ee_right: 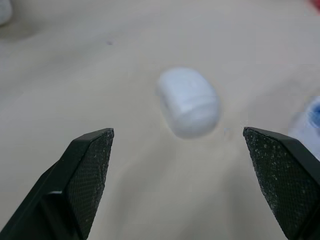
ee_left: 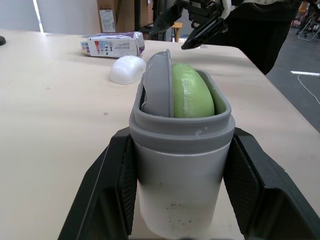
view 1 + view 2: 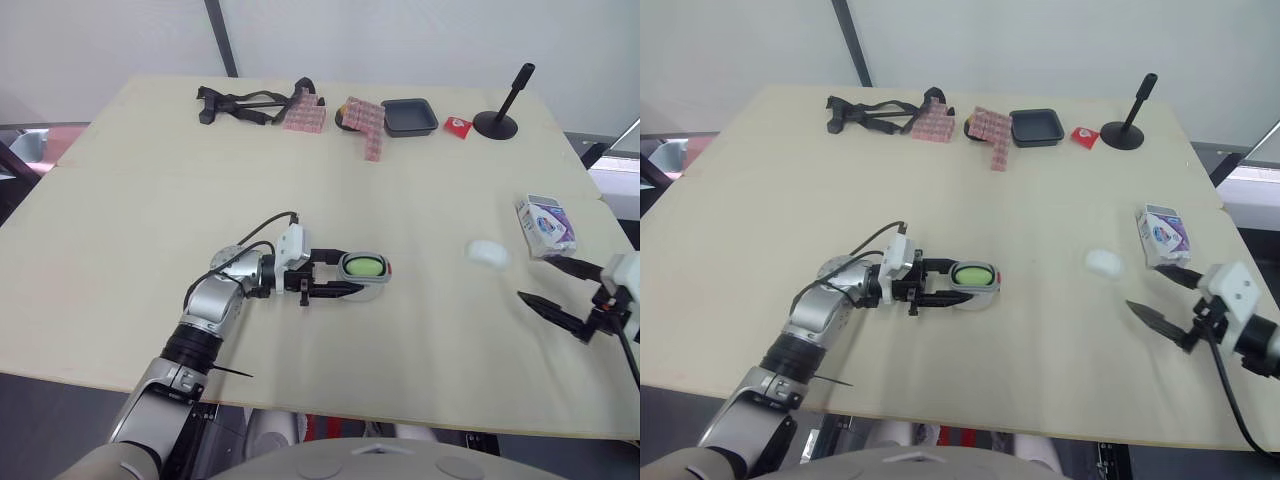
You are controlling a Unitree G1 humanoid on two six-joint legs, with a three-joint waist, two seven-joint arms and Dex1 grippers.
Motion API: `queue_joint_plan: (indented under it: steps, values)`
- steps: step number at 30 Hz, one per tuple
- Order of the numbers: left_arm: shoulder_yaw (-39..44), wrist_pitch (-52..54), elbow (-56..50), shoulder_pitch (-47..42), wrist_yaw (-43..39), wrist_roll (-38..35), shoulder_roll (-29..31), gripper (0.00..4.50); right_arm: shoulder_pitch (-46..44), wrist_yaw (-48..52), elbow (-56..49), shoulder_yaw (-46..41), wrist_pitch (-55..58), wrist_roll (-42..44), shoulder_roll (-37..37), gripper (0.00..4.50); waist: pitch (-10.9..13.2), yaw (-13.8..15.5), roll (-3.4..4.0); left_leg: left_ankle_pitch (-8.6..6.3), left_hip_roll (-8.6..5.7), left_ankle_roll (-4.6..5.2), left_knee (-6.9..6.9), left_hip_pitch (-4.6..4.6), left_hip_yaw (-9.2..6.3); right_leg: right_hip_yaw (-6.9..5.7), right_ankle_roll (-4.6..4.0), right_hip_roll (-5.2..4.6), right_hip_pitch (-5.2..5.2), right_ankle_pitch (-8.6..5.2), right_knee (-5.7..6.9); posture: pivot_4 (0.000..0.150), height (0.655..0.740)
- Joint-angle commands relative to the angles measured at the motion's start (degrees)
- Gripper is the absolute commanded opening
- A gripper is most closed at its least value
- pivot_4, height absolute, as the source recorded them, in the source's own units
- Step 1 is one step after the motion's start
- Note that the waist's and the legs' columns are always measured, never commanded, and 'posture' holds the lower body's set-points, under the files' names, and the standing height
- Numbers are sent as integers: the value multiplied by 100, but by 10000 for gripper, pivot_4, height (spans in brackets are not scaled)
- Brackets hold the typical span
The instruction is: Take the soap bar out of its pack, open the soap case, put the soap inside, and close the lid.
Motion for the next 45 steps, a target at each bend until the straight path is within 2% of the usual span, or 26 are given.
queue_joint_plan:
  steps: [1,8,16,19,25,34,45]
  values:
    - [71,-77,-147,-115,-7,-55,2,18861,137,86,225,-309,-218,26,-53,44528,0,-13,0,0,0,0,0,0,0,0,0,0,0,0,-4,1500,7400]
    - [32,-2,-263,-71,-43,-84,20,18861,28,72,443,-116,135,-256,-592,44528,-5,-95,10,0,-4,0,0,8,0,1,0,-3,6,0,-14,1500,7400]
    - [12,2,-278,-31,-28,-56,33,18861,-1174,15,-357,794,1743,-284,-1513,44528,-7,-124,15,0,1,1,-5,39,-1,-2,0,2,42,0,-26,1500,7400]
    - [-9,-5,-331,7,-51,-73,30,18861,-1932,-140,-703,1392,2678,-269,-1732,44528,-7,-72,16,-1,0,3,-5,36,-2,-3,1,3,44,0,-27,1500,7400]
    - [-59,8,-326,53,-98,-69,24,18861,-3015,62,-610,2450,3506,-519,-1944,44528,-6,77,17,-4,1,8,-4,27,-3,-6,0,1,38,0,-14,1500,7400]
    - [-126,201,-380,93,-215,-80,52,18861,-4415,550,421,3826,3484,-1345,-1855,44528,-6,56,18,-4,2,8,-1,20,0,-3,-1,2,26,-1,-4,1500,7400]
    - [-188,211,-489,139,-149,-28,112,18861,-5043,892,993,4489,3317,-1922,-1519,44528,-6,58,18,-4,3,8,0,18,1,-4,-2,2,26,-1,-3,1500,7400]
